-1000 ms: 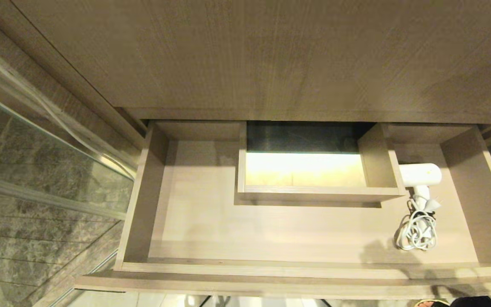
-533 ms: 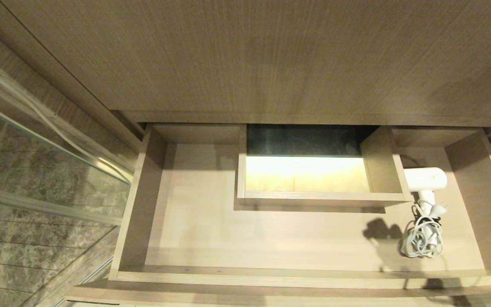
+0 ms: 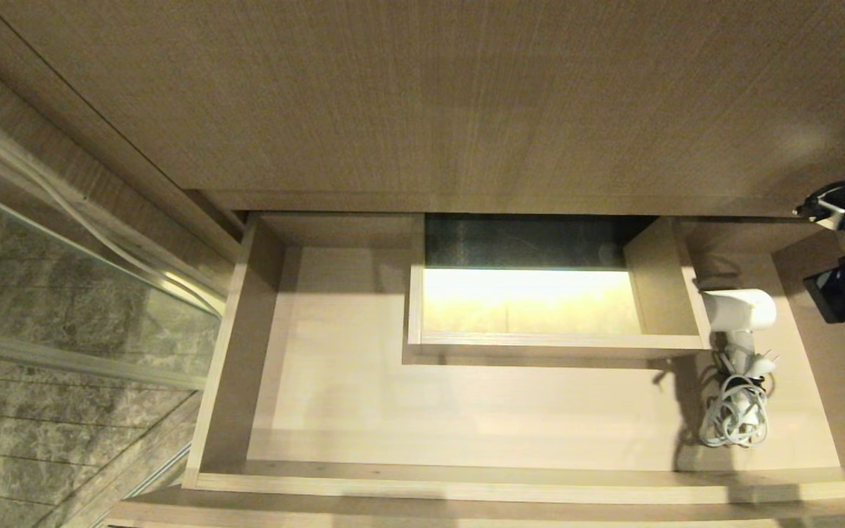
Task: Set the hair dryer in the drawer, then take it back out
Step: Take the hairdryer out
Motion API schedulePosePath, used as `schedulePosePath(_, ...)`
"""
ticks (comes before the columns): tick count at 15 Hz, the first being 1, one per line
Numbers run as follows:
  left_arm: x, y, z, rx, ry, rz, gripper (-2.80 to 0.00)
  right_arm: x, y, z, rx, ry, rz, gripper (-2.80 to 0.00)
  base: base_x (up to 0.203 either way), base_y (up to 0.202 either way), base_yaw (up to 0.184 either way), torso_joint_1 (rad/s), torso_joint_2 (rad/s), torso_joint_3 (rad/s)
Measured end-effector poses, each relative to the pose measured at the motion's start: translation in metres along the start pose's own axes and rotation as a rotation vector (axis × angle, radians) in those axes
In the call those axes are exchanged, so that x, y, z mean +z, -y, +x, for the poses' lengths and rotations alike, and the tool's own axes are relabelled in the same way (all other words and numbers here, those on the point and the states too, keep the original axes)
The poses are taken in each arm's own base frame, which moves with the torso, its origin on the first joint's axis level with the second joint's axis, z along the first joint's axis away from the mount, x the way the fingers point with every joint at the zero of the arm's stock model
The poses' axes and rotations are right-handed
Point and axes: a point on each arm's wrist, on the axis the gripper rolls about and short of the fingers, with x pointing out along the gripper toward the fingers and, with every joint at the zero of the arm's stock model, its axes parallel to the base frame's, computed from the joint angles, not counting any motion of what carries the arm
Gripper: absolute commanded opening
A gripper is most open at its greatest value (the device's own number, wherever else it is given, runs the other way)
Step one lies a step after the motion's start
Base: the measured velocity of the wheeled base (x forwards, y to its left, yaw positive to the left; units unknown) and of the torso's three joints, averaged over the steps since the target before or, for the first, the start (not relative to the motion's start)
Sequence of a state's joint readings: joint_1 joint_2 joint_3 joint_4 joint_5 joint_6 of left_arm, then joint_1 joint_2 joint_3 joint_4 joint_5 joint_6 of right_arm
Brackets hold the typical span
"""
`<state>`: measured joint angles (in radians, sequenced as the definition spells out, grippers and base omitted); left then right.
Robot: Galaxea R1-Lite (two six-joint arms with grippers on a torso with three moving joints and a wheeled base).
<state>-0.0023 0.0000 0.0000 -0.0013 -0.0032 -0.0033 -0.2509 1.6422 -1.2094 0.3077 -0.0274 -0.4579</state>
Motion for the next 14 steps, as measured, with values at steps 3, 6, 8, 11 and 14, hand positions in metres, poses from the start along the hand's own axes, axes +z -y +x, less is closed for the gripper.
schedulePosePath(3,0.000,0.000,0.000,0.000,0.000,0.000,-2.80,-0.005,0.008,0.041,-0.036,-0.160,0.025,0.00,0.000,0.000,0.000,0.000,0.00,0.000)
schedulePosePath(6,0.000,0.000,0.000,0.000,0.000,0.000,-2.80,-0.015,0.011,0.068,-0.071,-0.260,0.035,0.00,0.000,0.000,0.000,0.000,0.00,0.000)
schedulePosePath(8,0.000,0.000,0.000,0.001,0.000,0.000,-2.80,-0.020,0.011,0.080,-0.062,-0.294,0.041,0.00,0.000,0.000,0.000,0.000,0.00,0.000)
schedulePosePath(11,0.000,0.000,0.000,0.001,0.000,0.000,-2.80,-0.025,0.010,0.098,-0.041,-0.314,0.058,0.00,0.000,0.000,0.000,0.000,0.00,0.000)
schedulePosePath(14,0.000,0.000,0.000,0.001,0.000,0.000,-2.80,-0.028,0.006,0.116,0.016,-0.287,0.120,0.00,0.000,0.000,0.000,0.000,0.00,0.000)
